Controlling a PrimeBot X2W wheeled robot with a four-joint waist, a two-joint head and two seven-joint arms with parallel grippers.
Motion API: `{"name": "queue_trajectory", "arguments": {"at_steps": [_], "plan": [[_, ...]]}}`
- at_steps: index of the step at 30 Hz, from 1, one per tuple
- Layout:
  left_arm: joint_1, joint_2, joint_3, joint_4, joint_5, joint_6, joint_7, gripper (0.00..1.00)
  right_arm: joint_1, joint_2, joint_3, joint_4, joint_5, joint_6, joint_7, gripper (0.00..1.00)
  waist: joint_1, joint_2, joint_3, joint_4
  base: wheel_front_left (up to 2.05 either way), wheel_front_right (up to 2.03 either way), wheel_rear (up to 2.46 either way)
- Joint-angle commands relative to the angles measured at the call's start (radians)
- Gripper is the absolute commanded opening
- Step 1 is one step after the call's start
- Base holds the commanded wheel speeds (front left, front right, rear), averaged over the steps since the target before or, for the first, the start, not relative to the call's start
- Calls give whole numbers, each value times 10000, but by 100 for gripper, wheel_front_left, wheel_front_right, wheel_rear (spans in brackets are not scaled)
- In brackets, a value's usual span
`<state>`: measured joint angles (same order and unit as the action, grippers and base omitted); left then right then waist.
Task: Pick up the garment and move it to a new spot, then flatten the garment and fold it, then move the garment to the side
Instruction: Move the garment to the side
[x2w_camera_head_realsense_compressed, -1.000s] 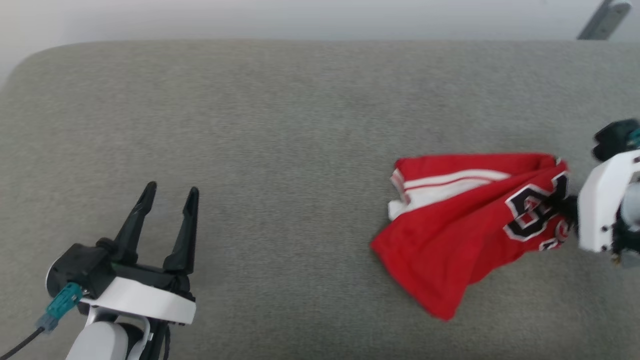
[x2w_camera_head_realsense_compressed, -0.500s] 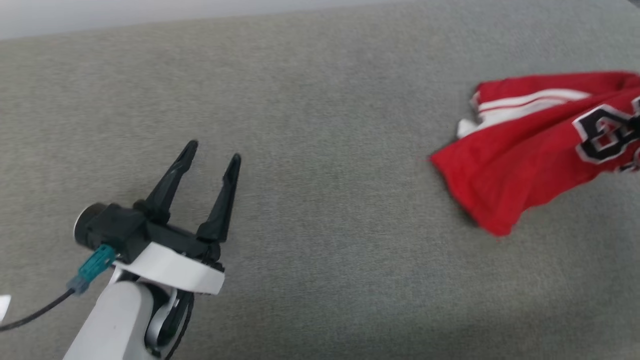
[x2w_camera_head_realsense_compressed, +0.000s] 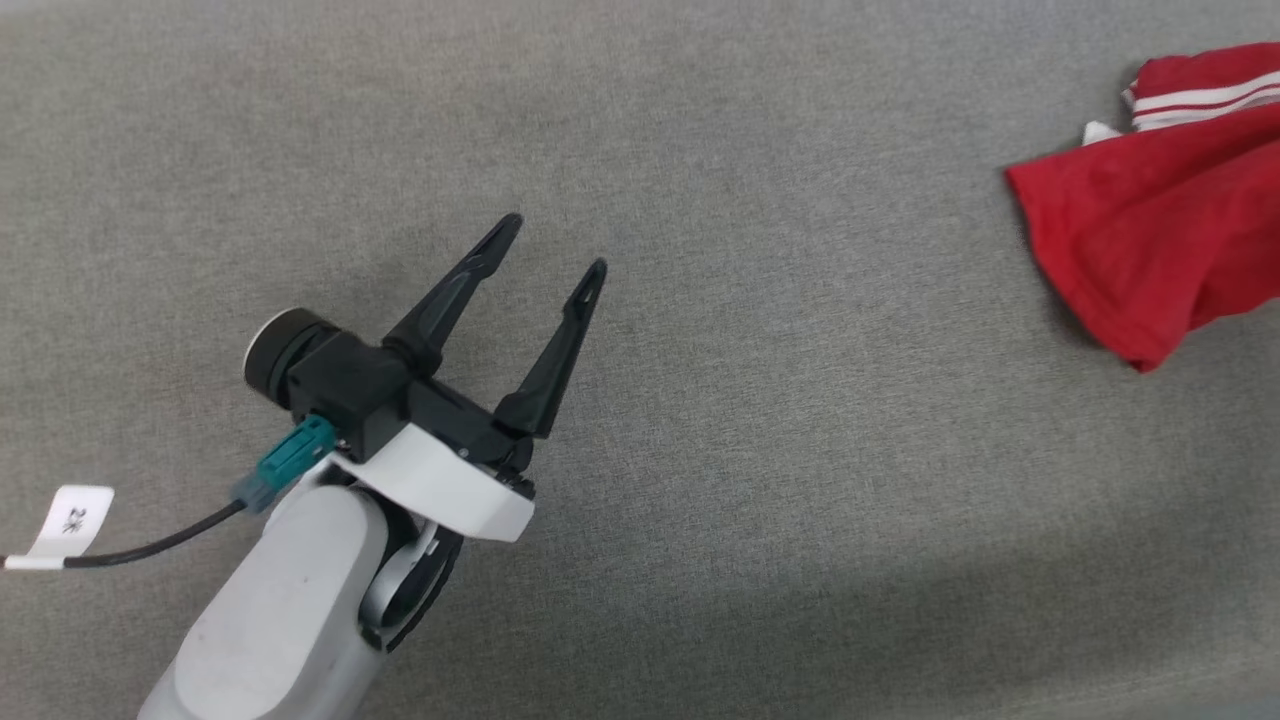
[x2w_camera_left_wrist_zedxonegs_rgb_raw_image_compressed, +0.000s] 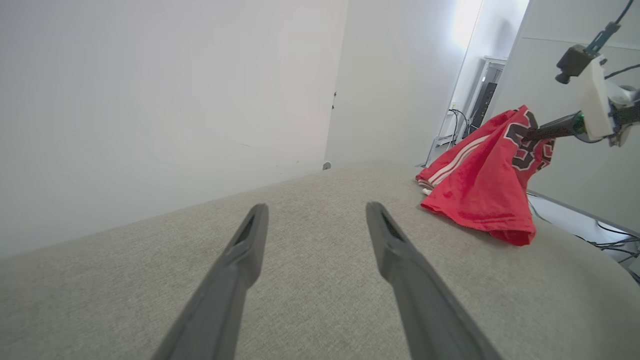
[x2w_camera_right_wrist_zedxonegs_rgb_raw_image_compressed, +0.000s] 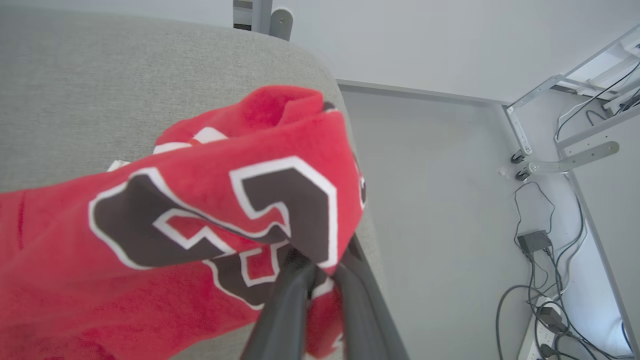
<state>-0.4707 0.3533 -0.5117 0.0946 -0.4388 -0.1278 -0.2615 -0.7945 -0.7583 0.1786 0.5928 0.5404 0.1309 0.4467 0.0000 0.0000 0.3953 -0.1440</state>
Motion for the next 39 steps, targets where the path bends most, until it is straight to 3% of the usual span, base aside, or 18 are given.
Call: {"name": "queue_trajectory", "arguments": {"at_steps": [1, 11, 12, 14, 16, 17, 18, 19, 28, 39], "plan": [[-267, -4, -145, 65, -79, -30, -44, 100, -238, 49, -53, 381, -312, -3, -311, 0, 0, 0, 168, 23, 0, 0, 0], [-836, 69, -574, 223, -185, -30, -44, 100, -1104, 825, -242, 2529, -1564, -3, -1323, 0, 0, 0, 549, 214, 0, 0, 0], [-846, 94, -564, 249, -152, -30, -44, 100, -1183, 904, -309, 2738, -1650, -3, -1369, 5, 0, 0, 573, 219, 0, 0, 0], [-877, 114, -496, 237, -131, -30, -44, 100, -1373, 1049, -341, 3001, -1805, -3, -1600, 39, 0, 0, 615, 214, 0, 0, 0], [-903, 175, -401, 230, -81, -30, -43, 100, -1567, 1139, -420, 3300, -1918, -3, -1758, 60, 0, 0, 638, 205, 0, 0, 0], [-898, 186, -342, 227, -65, -30, -44, 100, -1658, 1173, -445, 3427, -1978, -3, -1808, 85, 0, 0, 632, 199, 0, 0, 0], [-898, 186, -342, 227, -65, -30, -44, 100, -1658, 1173, -445, 3427, -1978, -3, -1808, 85, 0, 0, 632, 199, 0, 0, 0], [-880, 192, -275, 210, -66, -30, -44, 100, -1770, 1175, -454, 3508, -2050, -3, -1936, 100, 0, 0, 626, 197, 0, 0, 0], [-243, 294, 756, 171, 84, -30, -44, 100, -2336, 1404, -451, 3956, -2142, -3, -2695, 100, 0, 0, 170, 154, 0, 0, 0], [960, 154, 2373, 122, 286, -30, -43, 100, -1622, 2369, -55, 2896, -1496, -3, -4099, 100, 0, 0, -624, 259, 0, 0, 0]]}}
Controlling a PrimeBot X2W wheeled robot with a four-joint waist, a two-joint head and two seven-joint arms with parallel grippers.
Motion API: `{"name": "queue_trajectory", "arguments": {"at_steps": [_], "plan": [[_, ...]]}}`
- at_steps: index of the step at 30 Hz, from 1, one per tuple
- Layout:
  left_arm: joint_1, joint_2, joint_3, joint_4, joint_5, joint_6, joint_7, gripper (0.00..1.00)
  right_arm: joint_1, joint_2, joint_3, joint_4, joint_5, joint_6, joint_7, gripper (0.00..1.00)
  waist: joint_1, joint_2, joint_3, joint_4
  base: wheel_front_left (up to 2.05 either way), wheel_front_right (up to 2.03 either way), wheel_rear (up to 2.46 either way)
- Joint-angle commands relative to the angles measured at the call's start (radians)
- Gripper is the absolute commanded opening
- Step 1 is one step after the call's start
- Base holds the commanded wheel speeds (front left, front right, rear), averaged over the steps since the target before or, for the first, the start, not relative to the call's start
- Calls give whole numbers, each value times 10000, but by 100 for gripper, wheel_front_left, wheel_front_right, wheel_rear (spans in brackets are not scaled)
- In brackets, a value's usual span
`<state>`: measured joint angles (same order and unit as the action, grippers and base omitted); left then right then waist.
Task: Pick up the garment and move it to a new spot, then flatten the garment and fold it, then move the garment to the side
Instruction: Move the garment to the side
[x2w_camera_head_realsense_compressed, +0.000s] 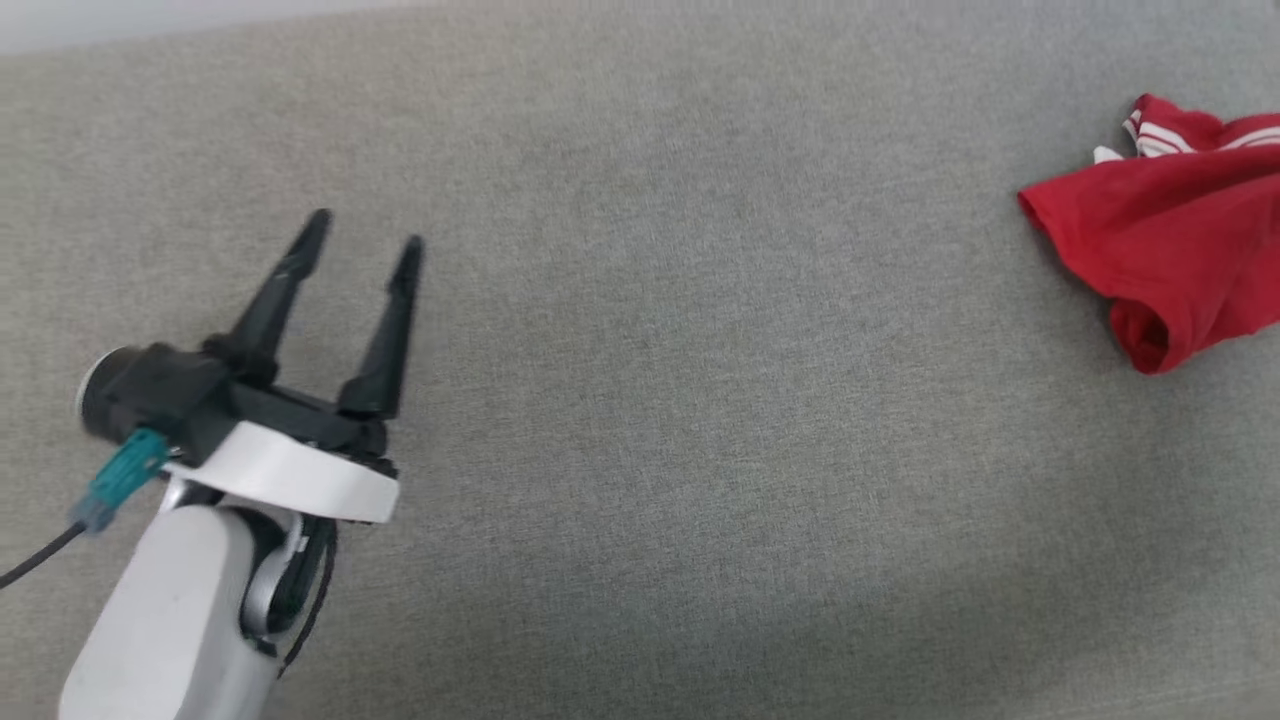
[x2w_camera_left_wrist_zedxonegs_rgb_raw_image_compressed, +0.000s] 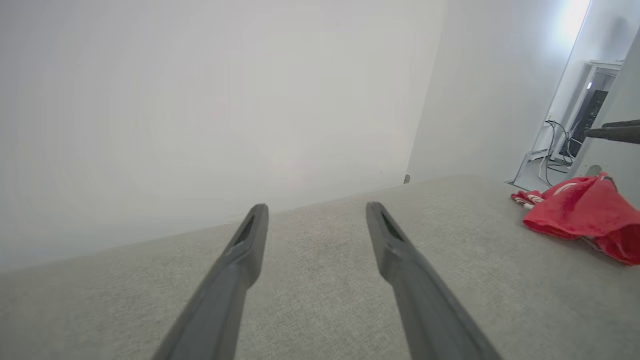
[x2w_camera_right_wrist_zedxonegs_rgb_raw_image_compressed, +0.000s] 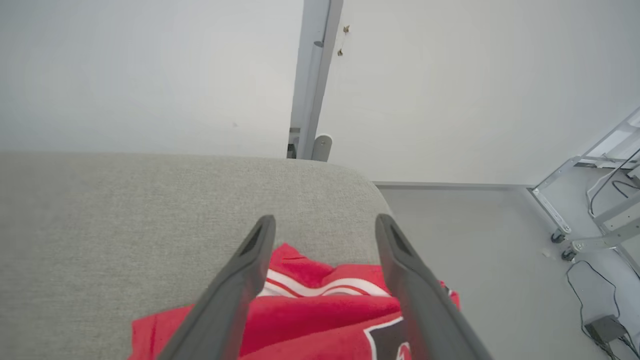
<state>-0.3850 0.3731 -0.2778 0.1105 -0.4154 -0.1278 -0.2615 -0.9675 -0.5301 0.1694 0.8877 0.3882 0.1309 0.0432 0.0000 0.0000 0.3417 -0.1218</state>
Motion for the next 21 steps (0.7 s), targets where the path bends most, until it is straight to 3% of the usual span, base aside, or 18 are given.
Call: {"name": "queue_trajectory", "arguments": {"at_steps": [1, 21], "plan": [[231, -112, 202, -75, 58, -30, -43, 100, 213, 187, 78, -182, 53, -3, -217, 100, 0, 0, -152, 53, 0, 0, 0], [2570, -1293, 3232, -815, 1141, -23, -43, 100, 3395, 1759, -88, -2538, 124, -3, -2167, 100, 0, 0, -1345, 715, 0, 0, 0]]}}
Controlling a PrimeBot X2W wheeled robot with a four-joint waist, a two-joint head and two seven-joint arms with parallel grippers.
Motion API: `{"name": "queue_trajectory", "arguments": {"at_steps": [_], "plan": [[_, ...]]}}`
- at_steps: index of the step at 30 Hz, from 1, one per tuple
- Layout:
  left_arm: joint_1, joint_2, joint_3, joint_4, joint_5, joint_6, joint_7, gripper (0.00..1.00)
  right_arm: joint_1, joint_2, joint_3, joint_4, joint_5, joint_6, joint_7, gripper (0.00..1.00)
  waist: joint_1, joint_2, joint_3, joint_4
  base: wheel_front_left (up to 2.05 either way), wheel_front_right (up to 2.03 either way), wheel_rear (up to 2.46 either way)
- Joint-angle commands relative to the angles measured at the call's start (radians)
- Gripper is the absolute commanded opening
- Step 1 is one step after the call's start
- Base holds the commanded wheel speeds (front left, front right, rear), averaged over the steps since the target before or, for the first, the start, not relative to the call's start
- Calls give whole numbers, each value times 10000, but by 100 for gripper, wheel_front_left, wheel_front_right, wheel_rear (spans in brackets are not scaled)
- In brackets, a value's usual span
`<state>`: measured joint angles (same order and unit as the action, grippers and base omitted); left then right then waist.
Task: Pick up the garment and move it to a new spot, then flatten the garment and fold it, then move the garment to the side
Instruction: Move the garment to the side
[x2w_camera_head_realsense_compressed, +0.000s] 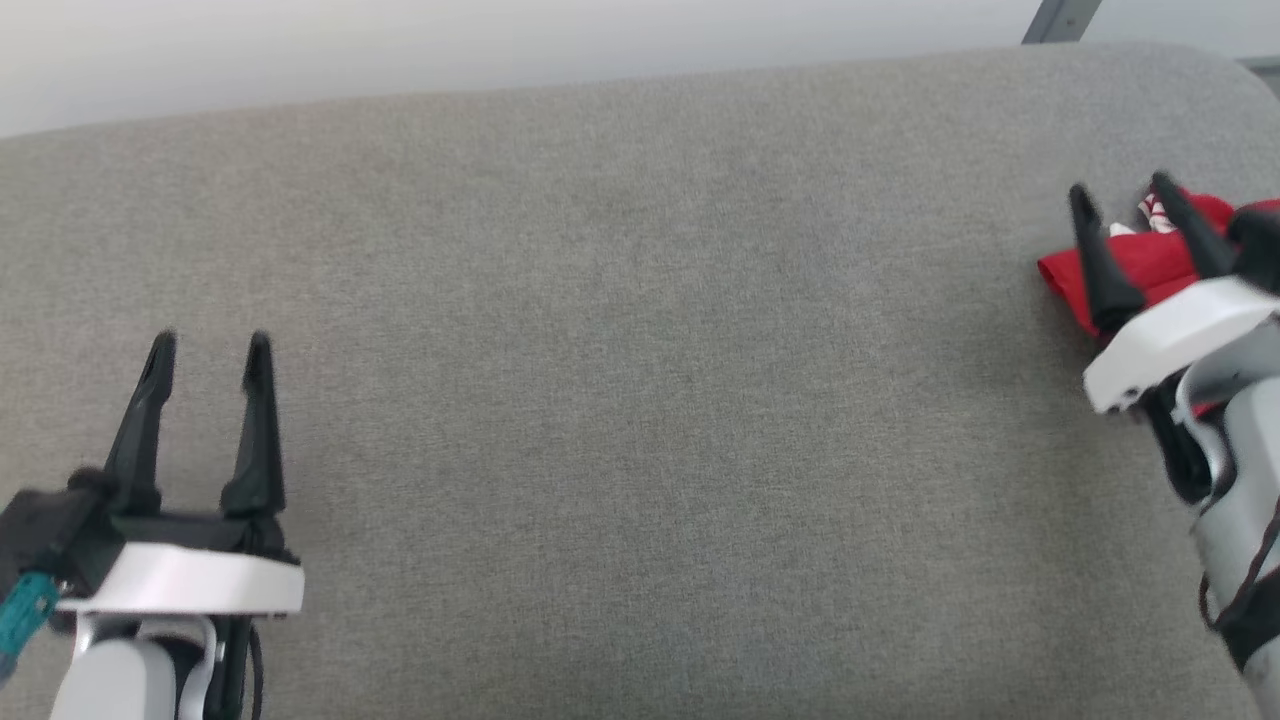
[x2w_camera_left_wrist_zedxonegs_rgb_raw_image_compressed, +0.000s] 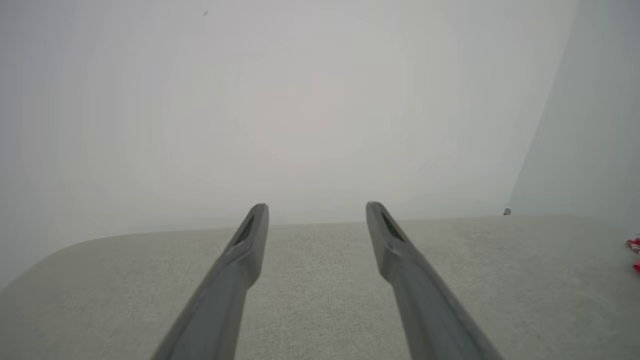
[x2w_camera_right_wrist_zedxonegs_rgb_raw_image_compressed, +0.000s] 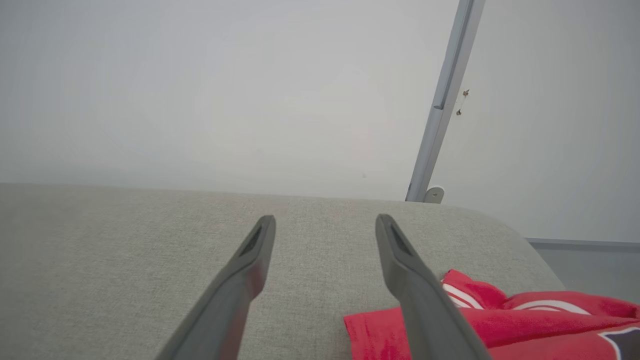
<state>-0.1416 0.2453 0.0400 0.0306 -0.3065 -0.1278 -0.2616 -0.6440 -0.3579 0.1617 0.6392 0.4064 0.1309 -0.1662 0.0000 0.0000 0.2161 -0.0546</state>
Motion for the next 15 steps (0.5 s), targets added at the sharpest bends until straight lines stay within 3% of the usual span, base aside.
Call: {"name": "queue_trajectory", "arguments": {"at_steps": [1, 15], "plan": [[301, -60, 156, 5, 117, -24, -41, 100, 323, 95, -84, -120, -83, -3, -130, 100, 0, 0, -159, 63, 0, 0, 0], [2100, -615, 1114, -14, 239, -28, -42, 100, 2771, 888, -920, -1371, -783, -3, -163, 100, 0, 0, -1091, 321, 0, 0, 0]]}}
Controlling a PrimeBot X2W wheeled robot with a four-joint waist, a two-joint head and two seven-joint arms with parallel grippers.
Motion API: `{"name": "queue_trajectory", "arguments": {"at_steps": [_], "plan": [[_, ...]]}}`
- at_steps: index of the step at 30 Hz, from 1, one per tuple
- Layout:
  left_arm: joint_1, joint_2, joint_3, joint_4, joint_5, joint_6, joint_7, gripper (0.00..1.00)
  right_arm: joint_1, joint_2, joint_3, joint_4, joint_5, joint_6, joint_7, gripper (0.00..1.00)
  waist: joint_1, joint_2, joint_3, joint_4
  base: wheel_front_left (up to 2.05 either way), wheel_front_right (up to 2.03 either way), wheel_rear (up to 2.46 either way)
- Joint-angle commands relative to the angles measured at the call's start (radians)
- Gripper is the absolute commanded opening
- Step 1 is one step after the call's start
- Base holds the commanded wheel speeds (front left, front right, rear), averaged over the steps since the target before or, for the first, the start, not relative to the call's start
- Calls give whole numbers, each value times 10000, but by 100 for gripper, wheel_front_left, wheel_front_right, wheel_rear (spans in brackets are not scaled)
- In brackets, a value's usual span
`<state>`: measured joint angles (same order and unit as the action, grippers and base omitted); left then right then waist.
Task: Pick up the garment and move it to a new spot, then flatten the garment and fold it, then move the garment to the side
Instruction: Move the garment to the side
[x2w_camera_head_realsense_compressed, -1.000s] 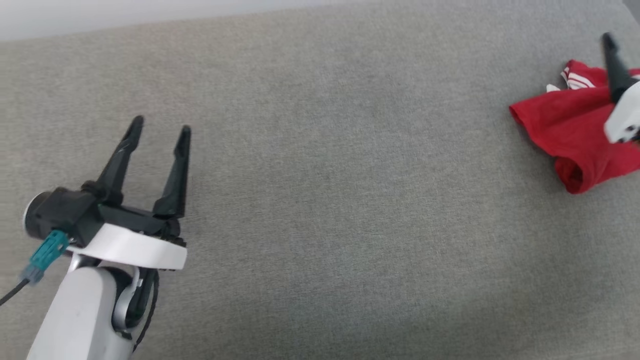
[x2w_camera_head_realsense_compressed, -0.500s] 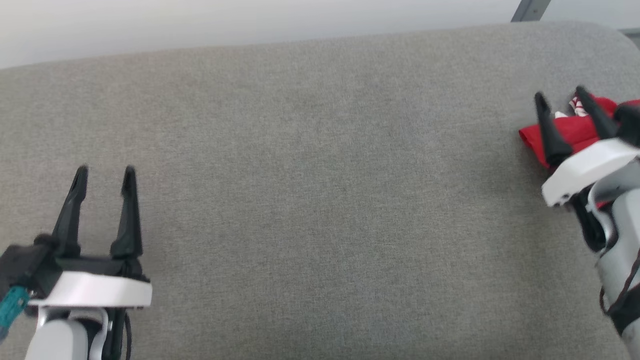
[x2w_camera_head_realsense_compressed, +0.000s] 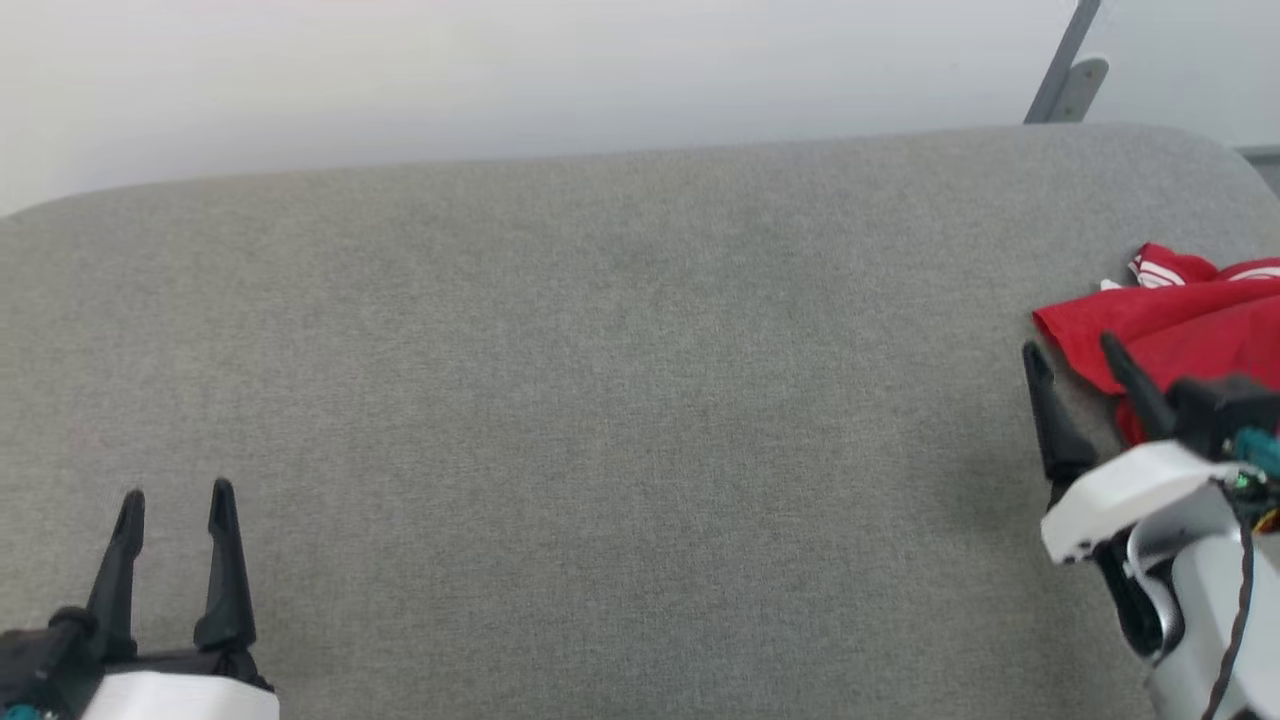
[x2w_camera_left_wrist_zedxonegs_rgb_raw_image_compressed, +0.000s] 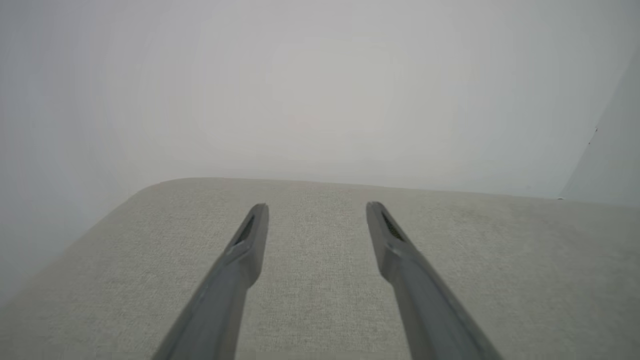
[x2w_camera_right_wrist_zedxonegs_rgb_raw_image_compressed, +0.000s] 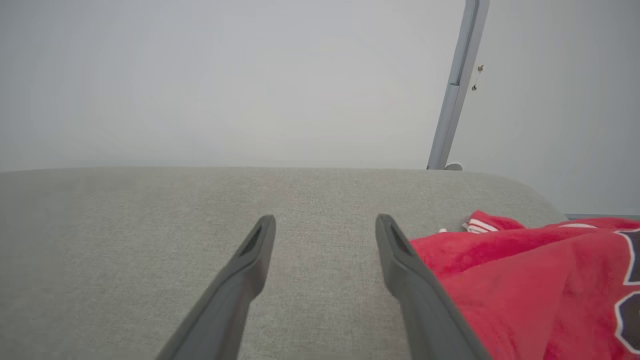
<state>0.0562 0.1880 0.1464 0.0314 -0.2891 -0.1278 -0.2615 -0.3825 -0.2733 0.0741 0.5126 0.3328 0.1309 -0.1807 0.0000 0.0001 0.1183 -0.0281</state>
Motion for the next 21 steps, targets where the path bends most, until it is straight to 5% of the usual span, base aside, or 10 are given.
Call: {"name": "queue_trajectory", "arguments": {"at_steps": [1, 21], "plan": [[200, -74, 96, -25, 64, -28, -44, 100, 344, 87, -115, -222, -116, -3, -26, 100, 0, -1, -185, 86, 0, 0, 0], [1727, -391, 223, -412, 296, -30, -44, 100, 3150, 1026, -984, -2364, -925, -3, 295, 100, 0, -1, -1337, 526, 0, 0, 0]]}}
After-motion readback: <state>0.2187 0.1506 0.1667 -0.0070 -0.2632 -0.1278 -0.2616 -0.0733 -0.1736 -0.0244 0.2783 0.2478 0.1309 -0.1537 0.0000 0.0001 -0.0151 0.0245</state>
